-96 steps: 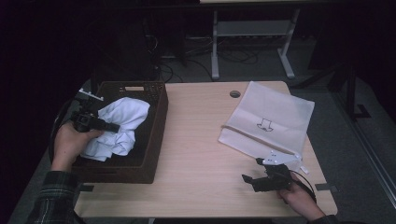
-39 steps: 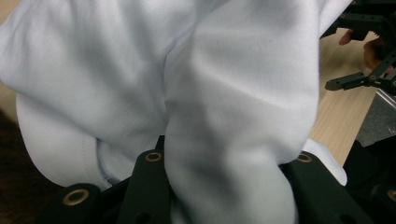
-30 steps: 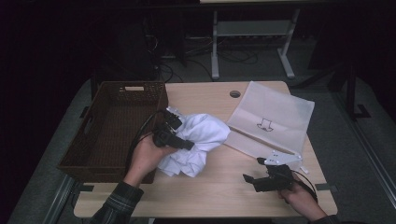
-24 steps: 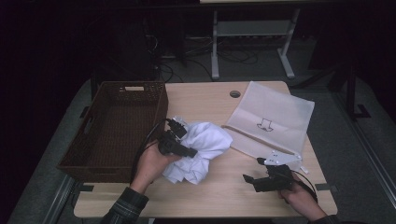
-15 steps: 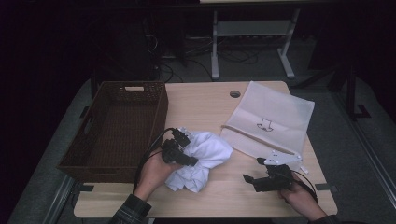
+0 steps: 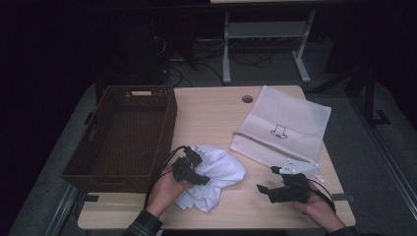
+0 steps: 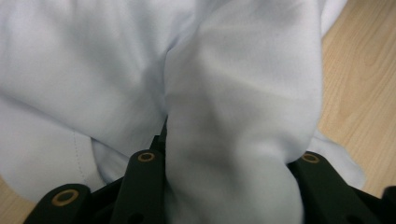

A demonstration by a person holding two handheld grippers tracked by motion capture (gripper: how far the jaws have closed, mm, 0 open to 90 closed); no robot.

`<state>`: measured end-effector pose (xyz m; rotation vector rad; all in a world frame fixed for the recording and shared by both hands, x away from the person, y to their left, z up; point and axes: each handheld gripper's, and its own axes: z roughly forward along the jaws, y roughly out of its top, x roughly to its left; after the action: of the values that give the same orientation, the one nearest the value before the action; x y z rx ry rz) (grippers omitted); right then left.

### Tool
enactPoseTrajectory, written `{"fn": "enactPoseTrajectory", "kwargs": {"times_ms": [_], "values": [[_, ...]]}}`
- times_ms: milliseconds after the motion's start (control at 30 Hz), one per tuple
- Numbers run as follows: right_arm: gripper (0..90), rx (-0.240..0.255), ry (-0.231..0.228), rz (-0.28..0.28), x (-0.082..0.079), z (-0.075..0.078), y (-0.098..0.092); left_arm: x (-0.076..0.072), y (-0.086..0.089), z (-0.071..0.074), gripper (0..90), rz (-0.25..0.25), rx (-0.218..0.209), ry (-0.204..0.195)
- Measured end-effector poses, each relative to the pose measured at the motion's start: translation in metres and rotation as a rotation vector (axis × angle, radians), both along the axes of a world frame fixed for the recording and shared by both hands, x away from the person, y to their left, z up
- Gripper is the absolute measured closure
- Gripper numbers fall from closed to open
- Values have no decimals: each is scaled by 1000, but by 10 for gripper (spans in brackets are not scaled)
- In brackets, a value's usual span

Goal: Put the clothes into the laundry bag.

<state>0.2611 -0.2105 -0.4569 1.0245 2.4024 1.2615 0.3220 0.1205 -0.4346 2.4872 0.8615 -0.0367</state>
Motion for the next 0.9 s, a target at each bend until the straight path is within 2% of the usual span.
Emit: {"fn": "enactPoseTrajectory", "kwargs": {"times_ms": [200, 300, 433, 733, 900], "values": [[132, -11, 41, 20, 1, 1, -5, -3, 3, -6, 554, -11, -40, -22], [137, -18, 82, 79, 3, 3, -9, -4, 5, -8, 532, -12, -54, -30], [156, -3, 110, 94, 6, 5, -13, -5, 5, -8, 515, -12, -56, -38], [178, -47, 99, 131, 19, 12, -18, -8, 6, -10, 524, 6, -69, -65], [190, -40, 100, 133, 29, 16, -23, -9, 6, -11, 519, 12, -66, -67]]}}
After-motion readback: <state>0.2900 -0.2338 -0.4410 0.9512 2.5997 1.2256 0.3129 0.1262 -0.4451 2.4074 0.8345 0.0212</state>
